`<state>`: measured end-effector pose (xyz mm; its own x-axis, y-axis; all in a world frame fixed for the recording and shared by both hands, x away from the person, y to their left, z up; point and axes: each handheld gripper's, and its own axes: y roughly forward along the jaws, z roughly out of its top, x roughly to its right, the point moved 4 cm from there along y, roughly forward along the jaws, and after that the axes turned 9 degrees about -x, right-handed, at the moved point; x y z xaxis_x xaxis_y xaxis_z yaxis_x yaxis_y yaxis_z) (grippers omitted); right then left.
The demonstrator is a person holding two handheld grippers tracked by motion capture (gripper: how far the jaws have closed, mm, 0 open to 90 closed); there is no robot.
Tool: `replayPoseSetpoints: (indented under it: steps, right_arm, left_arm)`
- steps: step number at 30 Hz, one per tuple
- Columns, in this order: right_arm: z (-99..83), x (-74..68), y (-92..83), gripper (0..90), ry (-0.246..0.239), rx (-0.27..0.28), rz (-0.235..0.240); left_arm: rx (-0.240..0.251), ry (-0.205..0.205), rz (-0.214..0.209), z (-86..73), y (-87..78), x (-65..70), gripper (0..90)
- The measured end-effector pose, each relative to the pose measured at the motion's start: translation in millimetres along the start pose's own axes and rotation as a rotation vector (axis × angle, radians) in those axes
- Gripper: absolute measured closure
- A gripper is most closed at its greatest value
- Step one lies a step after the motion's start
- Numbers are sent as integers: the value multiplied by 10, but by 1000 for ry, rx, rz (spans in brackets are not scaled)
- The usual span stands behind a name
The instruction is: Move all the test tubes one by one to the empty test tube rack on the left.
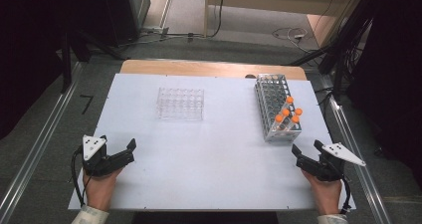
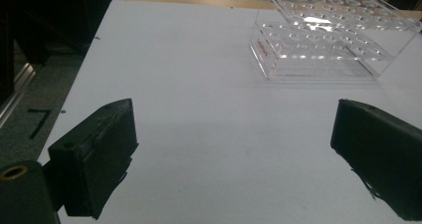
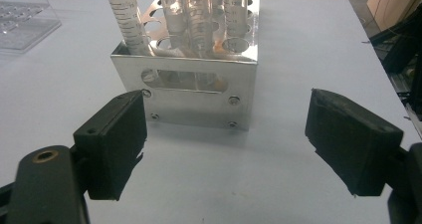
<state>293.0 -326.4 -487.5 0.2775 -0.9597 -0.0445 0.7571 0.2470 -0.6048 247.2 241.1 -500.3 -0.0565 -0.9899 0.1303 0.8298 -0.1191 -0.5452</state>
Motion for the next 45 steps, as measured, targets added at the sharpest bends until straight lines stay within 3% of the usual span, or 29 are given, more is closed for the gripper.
replayPoseSetpoints:
  steps: [22,45]
  right_arm:
    - [97,-100,64,173,-30,9,21]
    - [271,-372,232,205,-87,8,77]
  left_arm:
    - [-6,-7,-4,-3,10,5,47]
    - [-8,-10,-8,-4,11,-1,47]
